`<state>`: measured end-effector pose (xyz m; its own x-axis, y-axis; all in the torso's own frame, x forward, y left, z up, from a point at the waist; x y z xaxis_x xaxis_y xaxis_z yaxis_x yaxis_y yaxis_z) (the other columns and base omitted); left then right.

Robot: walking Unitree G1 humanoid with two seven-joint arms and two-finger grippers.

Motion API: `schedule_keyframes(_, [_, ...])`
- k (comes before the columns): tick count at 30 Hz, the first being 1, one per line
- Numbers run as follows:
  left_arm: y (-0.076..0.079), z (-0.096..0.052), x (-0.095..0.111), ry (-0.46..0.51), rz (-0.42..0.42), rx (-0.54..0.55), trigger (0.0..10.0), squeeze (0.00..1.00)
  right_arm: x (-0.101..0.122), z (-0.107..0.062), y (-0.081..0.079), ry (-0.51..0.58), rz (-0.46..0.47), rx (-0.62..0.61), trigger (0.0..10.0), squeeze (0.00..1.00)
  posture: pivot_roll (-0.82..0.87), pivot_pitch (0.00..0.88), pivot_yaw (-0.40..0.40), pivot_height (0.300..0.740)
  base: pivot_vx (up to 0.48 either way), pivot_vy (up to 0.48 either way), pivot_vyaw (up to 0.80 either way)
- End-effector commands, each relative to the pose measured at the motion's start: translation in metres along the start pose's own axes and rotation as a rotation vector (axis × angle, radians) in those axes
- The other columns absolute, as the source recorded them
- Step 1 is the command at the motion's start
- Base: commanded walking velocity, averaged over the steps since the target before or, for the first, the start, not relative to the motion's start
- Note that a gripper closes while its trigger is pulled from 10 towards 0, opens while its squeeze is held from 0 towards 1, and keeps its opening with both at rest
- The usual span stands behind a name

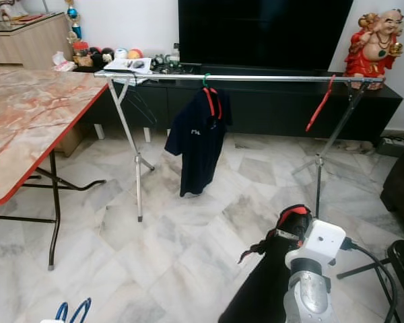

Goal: Hang hanger

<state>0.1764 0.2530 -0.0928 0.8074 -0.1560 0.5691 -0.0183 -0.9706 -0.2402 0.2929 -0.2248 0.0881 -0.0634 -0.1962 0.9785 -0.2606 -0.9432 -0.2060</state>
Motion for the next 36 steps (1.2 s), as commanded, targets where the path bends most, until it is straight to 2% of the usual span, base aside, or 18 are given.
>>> schedule_keyframes(1, [0.001,-0.003,-0.017,-0.051,-0.016,0.005,10.0,0.00,0.013,0.003,-0.012,0.045,-0.004,0.037,10.0,0.00,0.09,0.000,-0.025,0.740,0.000,0.000,0.80])
schedule_keyframes(6, [0.008,-0.004,-0.020,-0.062,0.012,-0.016,10.0,0.00,0.009,0.002,-0.013,0.025,0.041,0.028,10.0,0.00,0.09,0.000,-0.022,0.740,0.000,0.000,0.40])
schedule_keyframes(10, [0.009,-0.004,-0.021,-0.060,0.011,-0.024,10.0,0.00,0.007,0.002,-0.010,0.016,0.028,0.016,10.0,0.00,0.09,0.000,-0.021,0.740,0.000,0.000,0.00])
schedule_keyframes(15, [0.008,-0.004,-0.022,-0.068,0.061,-0.033,10.0,0.00,0.007,0.002,-0.008,0.012,0.032,-0.001,10.0,0.00,0.09,0.000,-0.015,0.740,0.000,0.000,0.00])
schedule_keyframes(17, [0.009,-0.005,-0.023,-0.073,0.042,-0.039,10.0,0.00,0.007,0.002,-0.007,0.012,0.032,-0.005,10.0,0.00,0.09,0.000,-0.015,0.740,0.000,0.000,0.00])
schedule_keyframes(19, [0.010,-0.005,-0.024,-0.078,0.008,-0.044,10.0,0.00,0.007,0.002,-0.007,0.011,0.029,-0.010,10.0,0.00,0.09,0.000,-0.014,0.740,0.000,0.266,0.00])
schedule_keyframes(24, [0.010,-0.005,-0.027,-0.097,0.030,-0.044,10.0,0.00,0.007,0.003,-0.008,0.013,0.019,-0.006,10.0,0.00,0.10,0.000,-0.011,0.740,0.000,0.425,0.00])
schedule_keyframes(36, [0.009,-0.007,-0.035,-0.127,0.024,-0.048,10.0,0.00,0.005,0.002,-0.015,0.007,-0.002,0.016,10.0,0.00,0.10,0.004,-0.008,0.740,0.000,0.451,0.12])
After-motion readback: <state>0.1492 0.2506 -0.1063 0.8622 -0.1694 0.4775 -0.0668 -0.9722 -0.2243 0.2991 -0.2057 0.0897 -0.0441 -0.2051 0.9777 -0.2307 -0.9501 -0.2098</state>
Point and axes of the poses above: a point about 5 cm out from each wrist's last joint towards the gripper, its own z axis pointing out of the wrist towards the gripper, its own x axis along the axis of the wrist's last joint, y = z × x, the point moved 2 cm from there along z, pointing out of the wrist towards the gripper, and after that the axes turned 6 degrees about z, right-handed, at the moved point
